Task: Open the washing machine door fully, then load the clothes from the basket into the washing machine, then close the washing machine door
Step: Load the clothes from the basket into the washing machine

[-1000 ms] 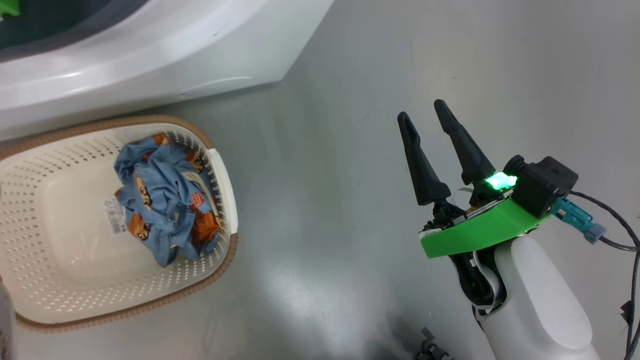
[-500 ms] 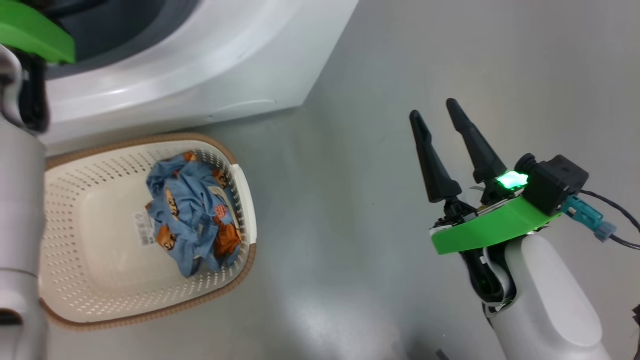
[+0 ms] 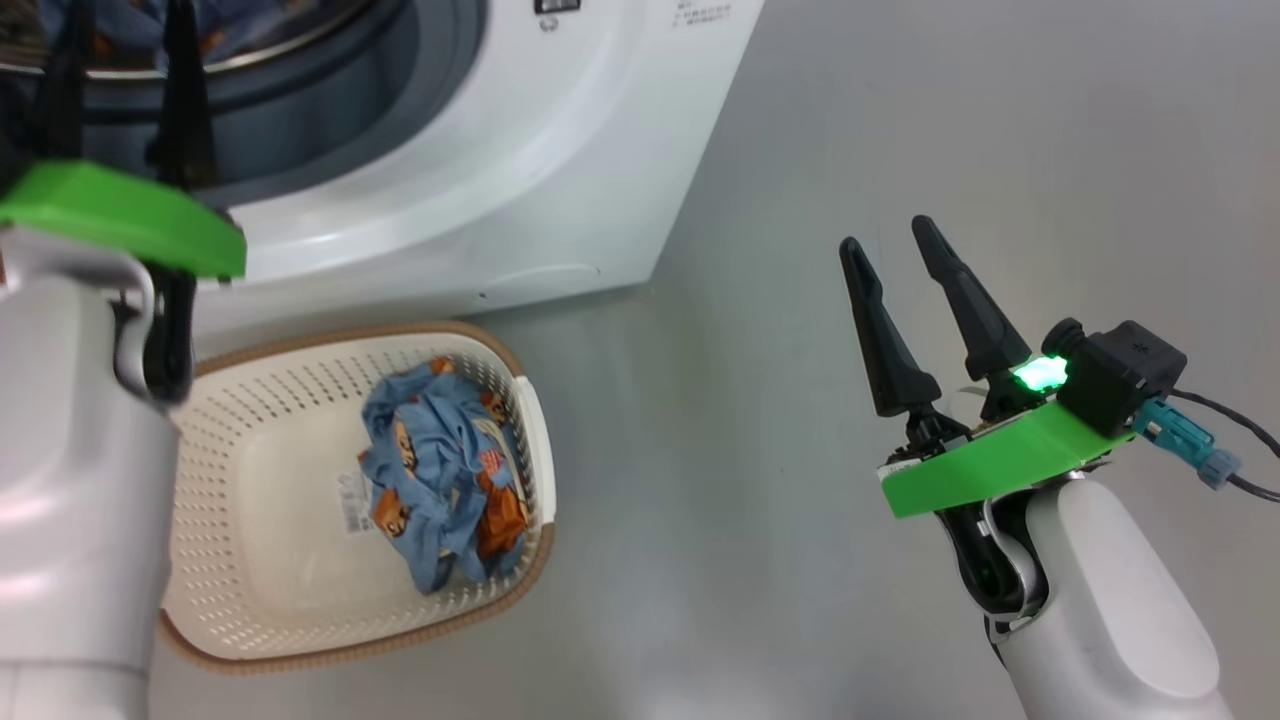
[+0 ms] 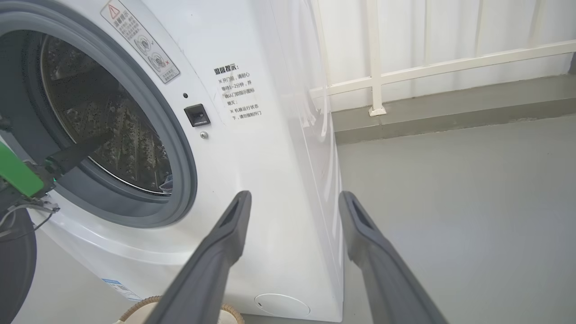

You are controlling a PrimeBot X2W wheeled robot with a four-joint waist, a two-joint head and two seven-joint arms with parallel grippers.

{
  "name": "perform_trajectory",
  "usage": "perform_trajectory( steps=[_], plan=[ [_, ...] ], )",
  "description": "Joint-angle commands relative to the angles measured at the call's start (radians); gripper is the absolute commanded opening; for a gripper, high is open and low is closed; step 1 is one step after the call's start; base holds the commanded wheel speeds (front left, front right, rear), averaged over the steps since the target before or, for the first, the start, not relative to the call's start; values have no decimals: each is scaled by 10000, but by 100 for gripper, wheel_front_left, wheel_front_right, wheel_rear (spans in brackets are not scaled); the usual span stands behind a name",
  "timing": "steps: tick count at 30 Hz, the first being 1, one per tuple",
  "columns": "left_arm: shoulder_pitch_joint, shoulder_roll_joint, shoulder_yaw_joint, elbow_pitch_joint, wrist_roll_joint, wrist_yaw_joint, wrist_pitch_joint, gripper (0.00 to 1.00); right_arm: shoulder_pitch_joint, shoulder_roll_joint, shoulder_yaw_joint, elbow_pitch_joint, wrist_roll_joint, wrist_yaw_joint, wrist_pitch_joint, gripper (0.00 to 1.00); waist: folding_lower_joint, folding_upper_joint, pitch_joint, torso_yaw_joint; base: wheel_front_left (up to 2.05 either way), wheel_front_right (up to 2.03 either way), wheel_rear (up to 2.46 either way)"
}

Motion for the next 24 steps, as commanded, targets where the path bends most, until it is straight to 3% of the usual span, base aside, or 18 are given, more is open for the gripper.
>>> perform_trajectory(
  steps=[1, 12, 24],
  plan=[
    [479, 408, 267, -565, -103, -30, -43, 100, 372, -39, 170, -181, 155, 63, -48, 100, 0, 0, -479, 203, 0, 0, 0],
    [2926, 476, 546, -2438, 33, -30, -43, 100, 743, -190, 104, 0, 276, 63, -48, 100, 0, 0, -1451, 657, 0, 0, 0],
    [5189, -85, 1118, -3792, 221, -30, -43, 100, 1333, -570, 198, 234, 431, 63, -48, 100, 0, 0, -2749, 1326, 0, 0, 0]
  ],
)
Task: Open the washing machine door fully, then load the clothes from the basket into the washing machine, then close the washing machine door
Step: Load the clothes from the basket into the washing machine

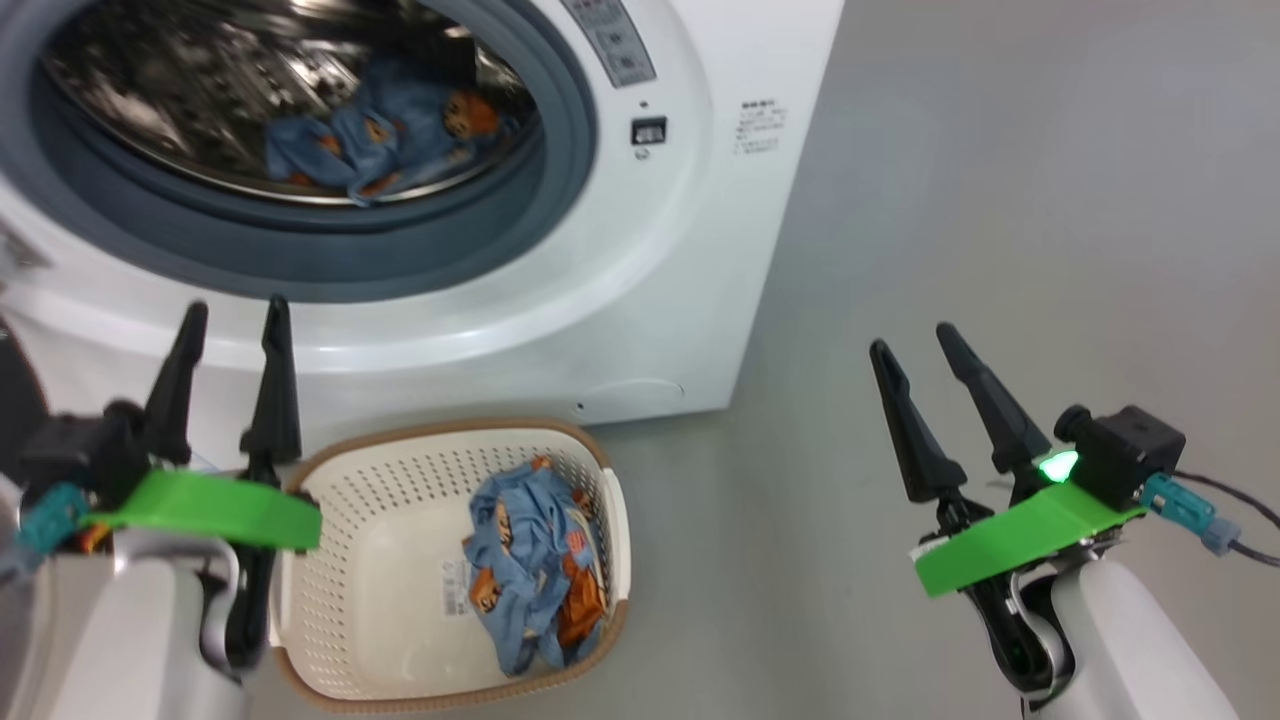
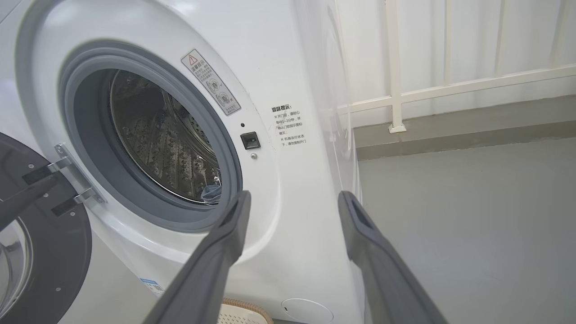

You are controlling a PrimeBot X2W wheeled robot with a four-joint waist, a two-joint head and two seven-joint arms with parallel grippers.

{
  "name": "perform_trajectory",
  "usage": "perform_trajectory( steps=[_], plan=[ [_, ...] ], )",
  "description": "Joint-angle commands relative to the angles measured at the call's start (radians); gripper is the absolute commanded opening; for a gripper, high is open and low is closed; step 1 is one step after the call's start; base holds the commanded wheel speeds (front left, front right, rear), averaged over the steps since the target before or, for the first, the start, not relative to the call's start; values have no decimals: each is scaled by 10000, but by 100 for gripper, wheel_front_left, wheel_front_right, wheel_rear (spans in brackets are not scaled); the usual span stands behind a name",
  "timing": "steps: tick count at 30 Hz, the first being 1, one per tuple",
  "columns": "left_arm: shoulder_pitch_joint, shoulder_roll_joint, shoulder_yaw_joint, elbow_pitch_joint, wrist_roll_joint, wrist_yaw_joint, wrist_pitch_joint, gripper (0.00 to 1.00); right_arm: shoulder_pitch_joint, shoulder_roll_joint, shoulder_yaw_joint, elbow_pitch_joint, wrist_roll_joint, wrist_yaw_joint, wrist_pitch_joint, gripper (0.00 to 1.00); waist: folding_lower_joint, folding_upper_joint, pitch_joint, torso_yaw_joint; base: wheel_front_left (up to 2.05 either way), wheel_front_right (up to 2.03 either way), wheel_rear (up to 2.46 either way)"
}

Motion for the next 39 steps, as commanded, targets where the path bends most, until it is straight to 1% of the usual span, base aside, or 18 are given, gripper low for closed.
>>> perform_trajectory(
  steps=[1, 7, 13, 19, 25, 39],
  plan=[
    [189, 233, 423, -425, 142, -29, -51, 100, 209, -50, 220, -181, 101, 63, -48, 100, -1, 0, -473, 343, 0, 0, 0],
    [1338, -59, 809, -1001, 324, -5, -51, 100, 499, -219, 120, -188, 132, 63, -48, 100, -1, 0, -847, 485, 0, 0, 0],
    [2263, -247, 1118, -1448, 556, 7, -51, 100, 838, -204, 34, -225, 80, 63, -48, 100, -1, 0, -1210, 537, 0, 0, 0],
    [3131, -450, 1347, -2077, 815, 171, -51, 100, 1087, -290, 28, -204, 107, 63, -48, 100, -1, 0, -1505, 552, 0, 0, 0],
    [3933, -633, 1528, -2476, 853, 193, -51, 100, 1322, -361, -60, -192, 129, 63, -48, 100, -1, 0, -1707, 587, 0, 0, 0],
    [4162, -908, 1696, -2774, 842, 210, -51, 100, 1411, -401, -292, -151, -30, 63, -48, 100, -1, 0, -1642, 715, 0, 0, 0]
  ],
)
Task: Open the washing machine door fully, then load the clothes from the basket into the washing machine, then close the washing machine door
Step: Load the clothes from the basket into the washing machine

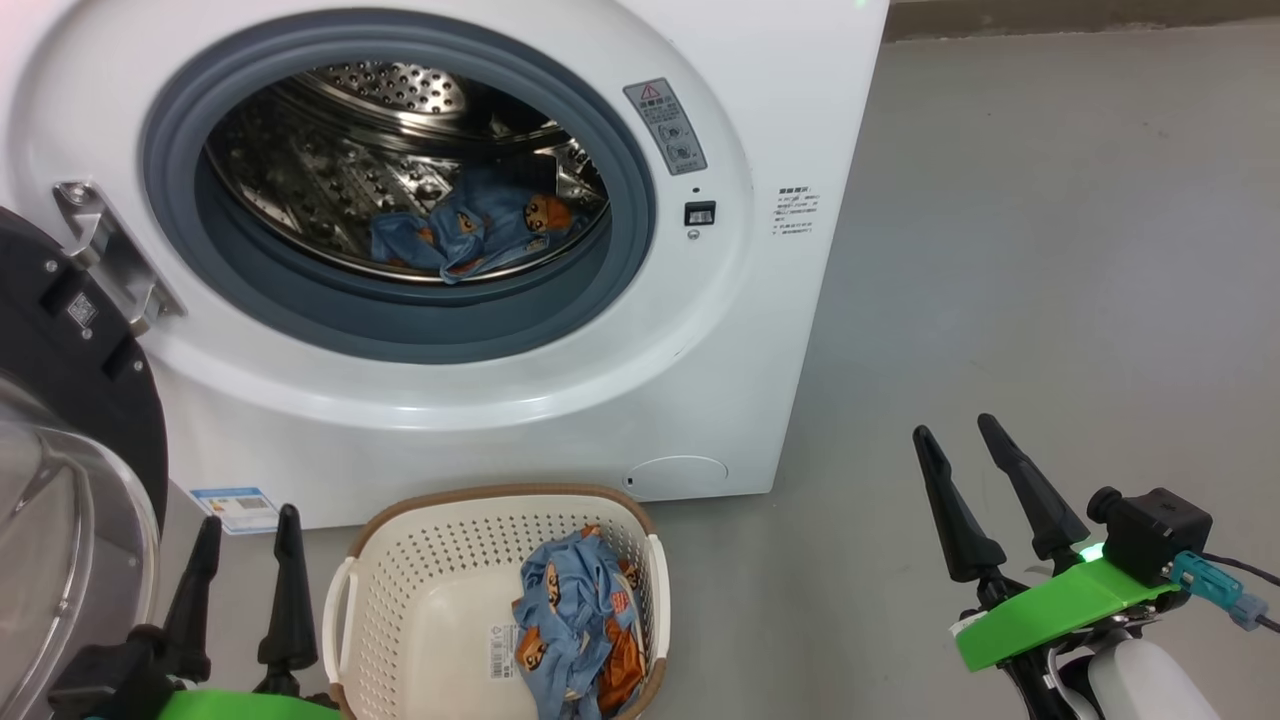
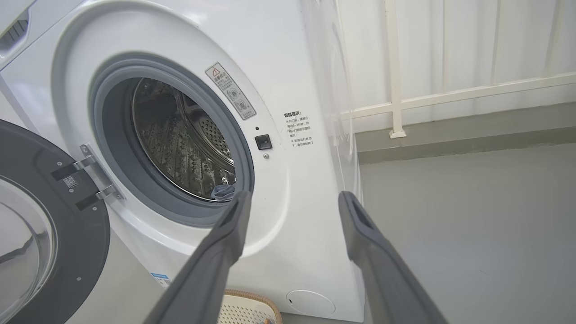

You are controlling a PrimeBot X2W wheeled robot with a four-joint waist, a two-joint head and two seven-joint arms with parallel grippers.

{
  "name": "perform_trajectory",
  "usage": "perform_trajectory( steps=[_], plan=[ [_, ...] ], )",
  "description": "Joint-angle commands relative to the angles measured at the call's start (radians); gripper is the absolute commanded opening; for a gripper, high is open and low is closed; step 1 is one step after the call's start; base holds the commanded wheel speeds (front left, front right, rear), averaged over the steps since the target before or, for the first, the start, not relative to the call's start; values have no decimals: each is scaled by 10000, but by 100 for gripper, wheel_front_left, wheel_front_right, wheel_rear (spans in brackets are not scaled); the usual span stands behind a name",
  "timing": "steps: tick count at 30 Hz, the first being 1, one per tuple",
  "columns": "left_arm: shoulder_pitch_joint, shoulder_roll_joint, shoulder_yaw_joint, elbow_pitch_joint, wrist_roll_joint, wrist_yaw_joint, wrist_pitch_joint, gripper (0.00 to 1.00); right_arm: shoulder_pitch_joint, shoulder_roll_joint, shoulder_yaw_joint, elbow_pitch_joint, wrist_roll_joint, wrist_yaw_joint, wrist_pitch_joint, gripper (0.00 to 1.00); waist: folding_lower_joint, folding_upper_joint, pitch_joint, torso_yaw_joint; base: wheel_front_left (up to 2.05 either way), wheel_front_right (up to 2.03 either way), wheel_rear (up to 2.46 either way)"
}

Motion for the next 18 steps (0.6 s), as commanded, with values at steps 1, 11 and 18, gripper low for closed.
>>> perform_trajectory(
  steps=[1, 11, 18],
  plan=[
    [-78, 143, 392, -303, 124, 17, -51, 100, -51, -99, 127, -211, -97, 63, -48, 100, 0, -1, 23, 12, 0, 0, 0],
    [-131, 59, 447, -254, 142, -36, -51, 100, -58, -85, 90, -161, -110, 63, -48, 100, 0, -1, 37, 40, 0, 0, 0],
    [-159, 25, 479, -235, 193, -66, -51, 100, -86, -80, 92, -159, -122, 63, -48, 100, 0, -1, 67, 27, 0, 0, 0]
  ],
)
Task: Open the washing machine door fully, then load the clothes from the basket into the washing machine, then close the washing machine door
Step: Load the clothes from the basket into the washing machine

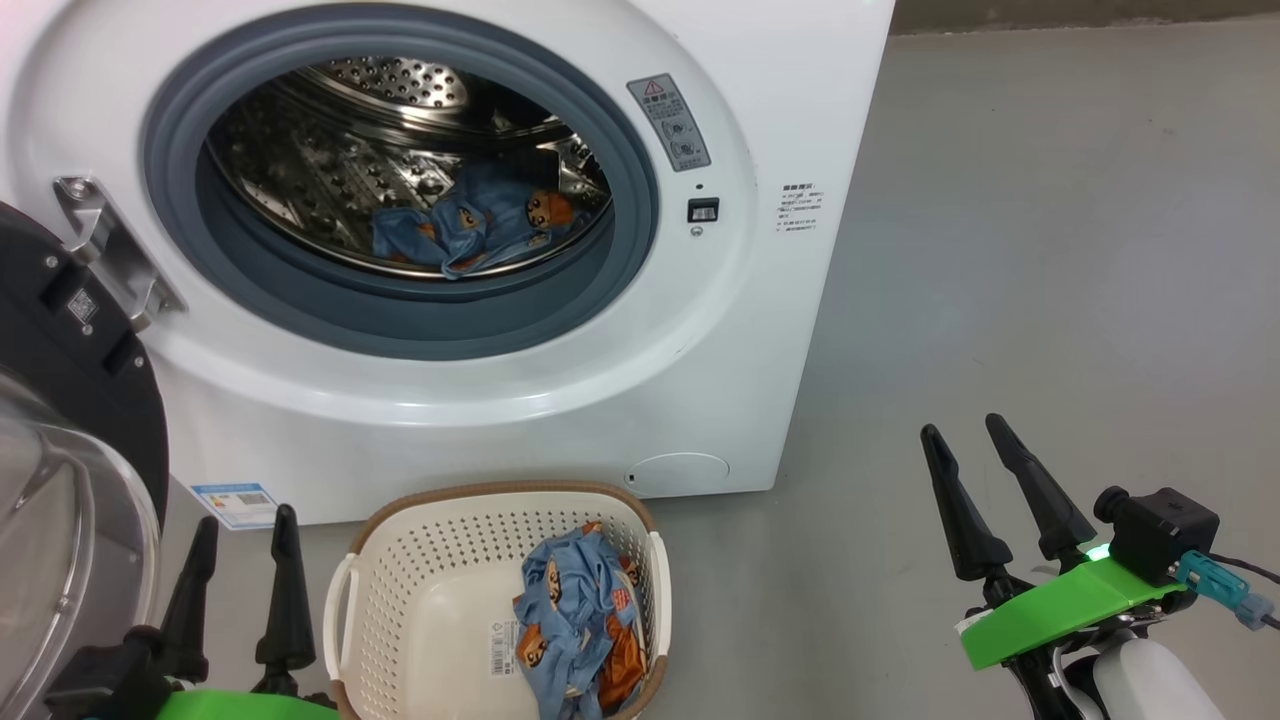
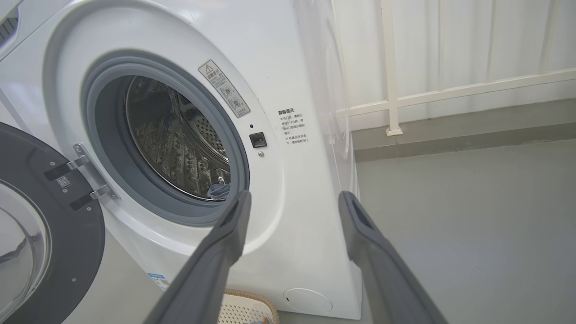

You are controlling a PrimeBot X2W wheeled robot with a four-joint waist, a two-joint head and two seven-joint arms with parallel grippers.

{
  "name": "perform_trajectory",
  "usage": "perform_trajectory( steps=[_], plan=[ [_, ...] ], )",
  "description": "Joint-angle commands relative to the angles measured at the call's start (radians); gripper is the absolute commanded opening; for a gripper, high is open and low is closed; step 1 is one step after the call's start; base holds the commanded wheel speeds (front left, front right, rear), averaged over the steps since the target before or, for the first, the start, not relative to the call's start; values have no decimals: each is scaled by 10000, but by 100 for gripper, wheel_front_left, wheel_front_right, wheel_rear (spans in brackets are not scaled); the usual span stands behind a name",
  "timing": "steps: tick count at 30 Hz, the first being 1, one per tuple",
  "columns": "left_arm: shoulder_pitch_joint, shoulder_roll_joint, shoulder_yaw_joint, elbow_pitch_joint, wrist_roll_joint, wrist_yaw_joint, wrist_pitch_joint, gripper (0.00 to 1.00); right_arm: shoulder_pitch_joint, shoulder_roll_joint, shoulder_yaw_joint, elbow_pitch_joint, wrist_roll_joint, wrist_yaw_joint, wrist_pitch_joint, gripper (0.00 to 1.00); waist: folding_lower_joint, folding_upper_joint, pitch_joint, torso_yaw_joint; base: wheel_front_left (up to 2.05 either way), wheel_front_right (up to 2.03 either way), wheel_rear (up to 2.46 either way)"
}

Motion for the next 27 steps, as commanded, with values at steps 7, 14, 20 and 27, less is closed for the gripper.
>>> perform_trajectory(
  steps=[7, 14, 20, 27],
  plan=[
    [-205, 67, 386, -169, 145, -85, -51, 100, -118, -60, 223, -243, -126, 63, -48, 100, 0, -1, 102, -74, 0, 0, 0],
    [-321, 63, 286, -20, 154, -120, -51, 100, -203, -51, 192, -307, -122, 63, -48, 100, 0, -1, 371, -198, 0, 0, 0],
    [-552, 87, 174, 121, 114, -144, -51, 100, -294, -6, 96, -389, -171, 63, -48, 100, 0, -1, 768, -310, 0, 0, 0],
    [-1036, 244, -3, 363, 7, -174, -51, 100, -507, 102, -18, -538, -264, 63, -48, 100, 0, -1, 1522, -517, 0, 0, 0]
  ],
)
